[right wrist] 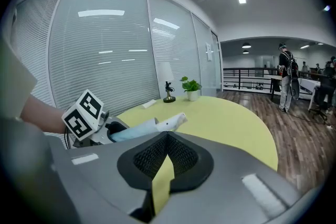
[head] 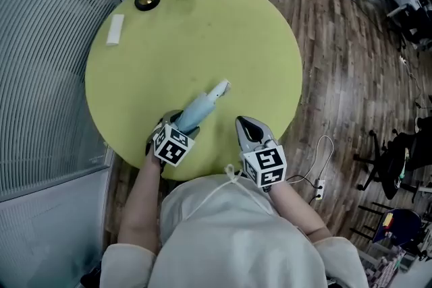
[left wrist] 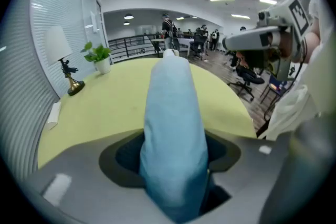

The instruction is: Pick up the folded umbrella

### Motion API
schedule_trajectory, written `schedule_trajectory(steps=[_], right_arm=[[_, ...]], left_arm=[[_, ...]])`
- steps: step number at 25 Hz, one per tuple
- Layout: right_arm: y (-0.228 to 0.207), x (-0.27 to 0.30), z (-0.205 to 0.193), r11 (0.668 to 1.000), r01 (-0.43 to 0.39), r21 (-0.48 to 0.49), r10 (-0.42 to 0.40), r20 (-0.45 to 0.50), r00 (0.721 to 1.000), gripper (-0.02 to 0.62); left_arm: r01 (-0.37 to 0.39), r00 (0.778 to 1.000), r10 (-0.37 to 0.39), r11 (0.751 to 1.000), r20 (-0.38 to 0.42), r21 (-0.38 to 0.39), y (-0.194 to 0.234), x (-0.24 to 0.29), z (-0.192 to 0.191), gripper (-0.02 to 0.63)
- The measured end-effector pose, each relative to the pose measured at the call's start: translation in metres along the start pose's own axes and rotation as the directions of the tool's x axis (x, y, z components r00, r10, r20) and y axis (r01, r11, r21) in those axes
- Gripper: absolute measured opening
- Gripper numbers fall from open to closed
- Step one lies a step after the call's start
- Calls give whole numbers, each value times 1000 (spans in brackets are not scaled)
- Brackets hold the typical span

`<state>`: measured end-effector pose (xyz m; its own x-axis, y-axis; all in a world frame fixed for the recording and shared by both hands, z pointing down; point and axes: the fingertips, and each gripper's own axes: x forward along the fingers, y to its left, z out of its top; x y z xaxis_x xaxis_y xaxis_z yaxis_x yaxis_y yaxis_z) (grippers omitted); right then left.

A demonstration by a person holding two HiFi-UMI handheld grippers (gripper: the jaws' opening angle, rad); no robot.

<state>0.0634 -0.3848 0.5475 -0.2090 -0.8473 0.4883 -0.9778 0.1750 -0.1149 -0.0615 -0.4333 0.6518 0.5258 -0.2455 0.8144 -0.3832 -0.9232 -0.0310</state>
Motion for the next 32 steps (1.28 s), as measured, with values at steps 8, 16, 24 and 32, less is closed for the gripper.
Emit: schedule_trajectory(steps=[8, 16, 24, 32], right_arm=[[10, -8, 32, 999, -27, -45, 29, 52, 998, 0], [29, -19, 73, 991, -109, -76, 118, 126, 985, 0], [40, -25, 101, 986, -129, -104, 146, 172, 974, 0], [37, -34, 115, 991, -95, -99, 116, 236, 965, -2]], left_arm=[[-143, 909, 220, 962, 355, -232, 25, -93, 72, 299], [-269, 690, 549, 800, 472, -537, 51, -196, 88, 301], [-368, 540, 707, 686, 456, -628, 54, -244, 81, 302], [-344, 543, 706, 680, 454, -647, 50, -245, 84, 302]])
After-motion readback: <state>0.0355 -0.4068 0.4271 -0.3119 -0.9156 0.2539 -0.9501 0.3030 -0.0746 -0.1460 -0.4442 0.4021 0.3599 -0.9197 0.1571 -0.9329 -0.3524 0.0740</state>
